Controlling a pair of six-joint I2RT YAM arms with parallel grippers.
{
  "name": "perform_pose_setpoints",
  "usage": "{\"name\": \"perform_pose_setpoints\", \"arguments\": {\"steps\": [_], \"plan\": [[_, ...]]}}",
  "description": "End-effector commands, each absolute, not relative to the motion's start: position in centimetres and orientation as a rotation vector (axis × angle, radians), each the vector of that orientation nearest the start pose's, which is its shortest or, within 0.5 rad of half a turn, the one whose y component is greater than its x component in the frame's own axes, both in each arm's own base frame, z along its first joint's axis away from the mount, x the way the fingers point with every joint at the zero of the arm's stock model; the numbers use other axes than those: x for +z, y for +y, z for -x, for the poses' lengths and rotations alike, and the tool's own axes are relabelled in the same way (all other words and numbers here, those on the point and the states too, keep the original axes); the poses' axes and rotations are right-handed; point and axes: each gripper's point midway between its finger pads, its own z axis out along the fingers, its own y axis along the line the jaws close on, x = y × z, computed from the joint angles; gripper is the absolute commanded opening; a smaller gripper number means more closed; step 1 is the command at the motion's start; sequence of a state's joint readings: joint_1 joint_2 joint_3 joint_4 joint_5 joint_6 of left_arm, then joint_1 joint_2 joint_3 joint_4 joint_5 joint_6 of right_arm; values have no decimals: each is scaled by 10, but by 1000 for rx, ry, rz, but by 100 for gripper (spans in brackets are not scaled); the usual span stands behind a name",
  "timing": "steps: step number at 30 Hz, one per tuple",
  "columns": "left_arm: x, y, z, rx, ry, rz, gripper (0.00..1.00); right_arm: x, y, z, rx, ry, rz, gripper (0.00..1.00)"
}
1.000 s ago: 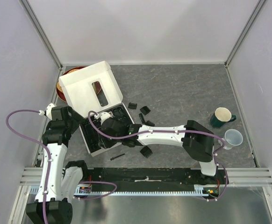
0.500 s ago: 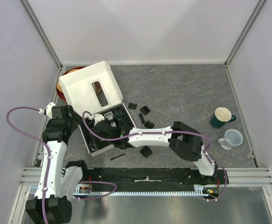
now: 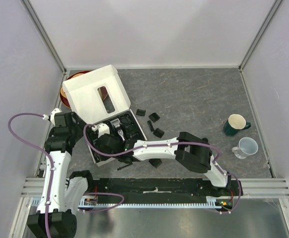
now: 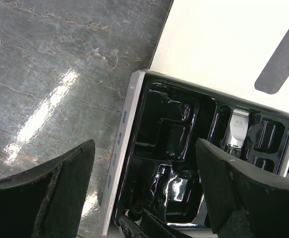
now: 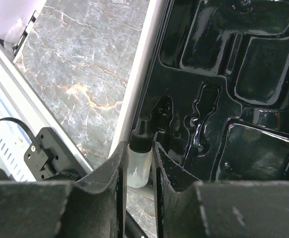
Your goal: Sort the hair-cutting tools
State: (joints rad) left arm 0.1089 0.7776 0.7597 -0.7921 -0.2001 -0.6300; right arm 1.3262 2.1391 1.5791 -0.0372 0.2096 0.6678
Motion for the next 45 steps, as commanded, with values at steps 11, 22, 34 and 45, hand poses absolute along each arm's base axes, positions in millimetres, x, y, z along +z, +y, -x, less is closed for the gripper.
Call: {"name": "perform_pose_setpoints", "arguments": {"steps": [11,22,34,45], "plan": [[158,37,-229,-8,2148,882,89,88,579,-172,790,2099,605,28],[158,37,-229,-6,2152,881,90,108,567,-169,736,2108,588,68],[159,39,-229,5,2149,883,90,136,563,-175,726,2076,560,56],[158,38,-229,2,2152,882,90,116,570,-172,737,2092,583,29]]}}
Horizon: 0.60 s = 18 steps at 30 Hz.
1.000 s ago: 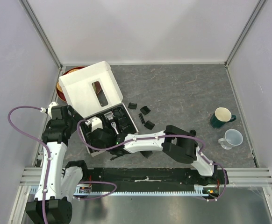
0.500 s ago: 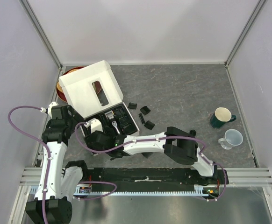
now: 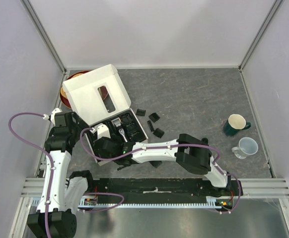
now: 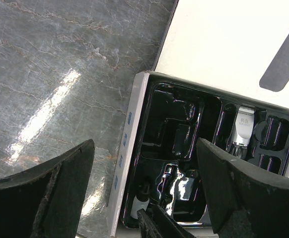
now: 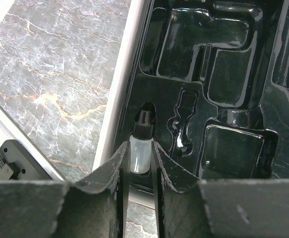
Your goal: Sort the hair-cutting tools
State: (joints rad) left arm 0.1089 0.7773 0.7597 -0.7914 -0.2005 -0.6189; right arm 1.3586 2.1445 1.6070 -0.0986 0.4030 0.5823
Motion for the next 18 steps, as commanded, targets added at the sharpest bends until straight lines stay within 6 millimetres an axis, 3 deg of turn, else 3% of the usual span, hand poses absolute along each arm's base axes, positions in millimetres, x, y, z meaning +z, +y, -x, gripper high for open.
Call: {"name": "perform_pose_setpoints", "arguments": {"steps": [1,7,18], "plan": [[158,38,-228,2,2153,882,90,115,570,-173,737,2092,584,29],[158,37,-229,-3,2153,880,90,101,569,-178,714,2111,580,20],[157,37,-229,-1,2157,878,90,81,568,-175,703,2140,602,17]]}}
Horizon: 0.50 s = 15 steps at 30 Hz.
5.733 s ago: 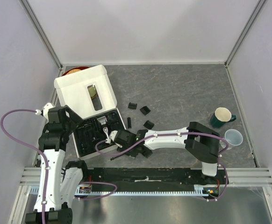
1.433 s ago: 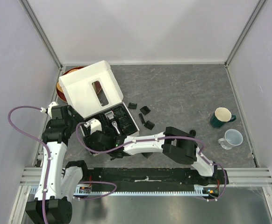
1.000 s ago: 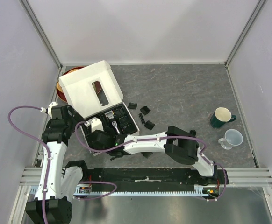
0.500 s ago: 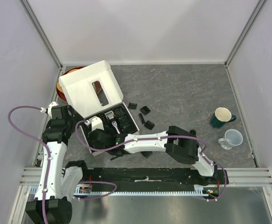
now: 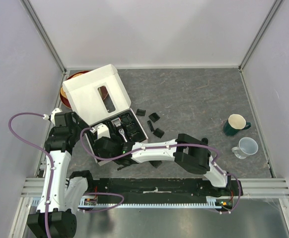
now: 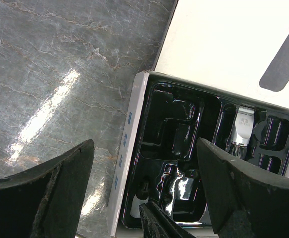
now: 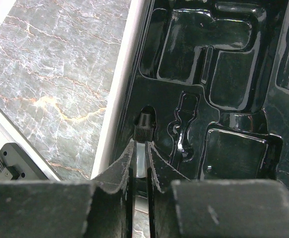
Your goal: Sort the hair-cutting tools
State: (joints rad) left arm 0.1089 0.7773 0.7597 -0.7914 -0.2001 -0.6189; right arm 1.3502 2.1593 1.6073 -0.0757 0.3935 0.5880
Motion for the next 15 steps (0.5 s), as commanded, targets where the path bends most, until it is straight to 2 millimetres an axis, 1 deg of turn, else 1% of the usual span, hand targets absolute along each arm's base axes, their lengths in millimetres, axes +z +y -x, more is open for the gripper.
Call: {"name": "perform_pose_setpoints", "arguments": {"steps": [1,7,11,15], "plan": [[157,37,-228,-2,2156,881,90,80,568,-175,704,2142,597,17],[157,38,-228,0,2156,880,90,70,566,-175,685,2163,600,17],[158,38,-228,1,2153,880,90,59,563,-173,665,2188,595,17],[157,38,-228,2,2154,882,90,58,561,-174,651,2194,587,17]]}}
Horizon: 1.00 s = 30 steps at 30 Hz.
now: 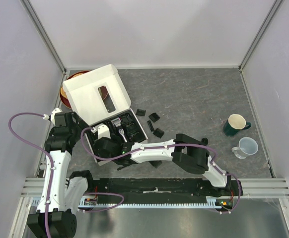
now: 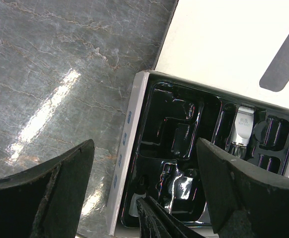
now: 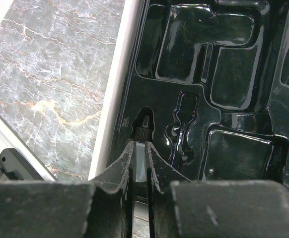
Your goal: Sort the hair-cutting tools
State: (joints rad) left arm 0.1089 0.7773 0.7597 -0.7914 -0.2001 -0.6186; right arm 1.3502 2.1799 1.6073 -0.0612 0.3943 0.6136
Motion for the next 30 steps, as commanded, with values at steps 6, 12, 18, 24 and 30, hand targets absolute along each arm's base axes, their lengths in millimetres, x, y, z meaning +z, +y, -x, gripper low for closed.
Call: {"name": "perform_pose_setpoints", "arguments": {"steps": [6,12,18,24,30], "plan": [[157,38,-228,2,2156,880,90,68,561,-176,643,2192,567,17],[157,38,-228,0,2156,880,90,120,564,-185,686,2116,509,25],[158,38,-228,-2,2154,883,90,180,552,-189,715,2051,470,42],[159,30,-232,-55,2168,842,92,195,495,-189,616,2084,517,59],[161,19,-239,-122,2182,761,94,176,386,-201,352,2177,658,81]]}}
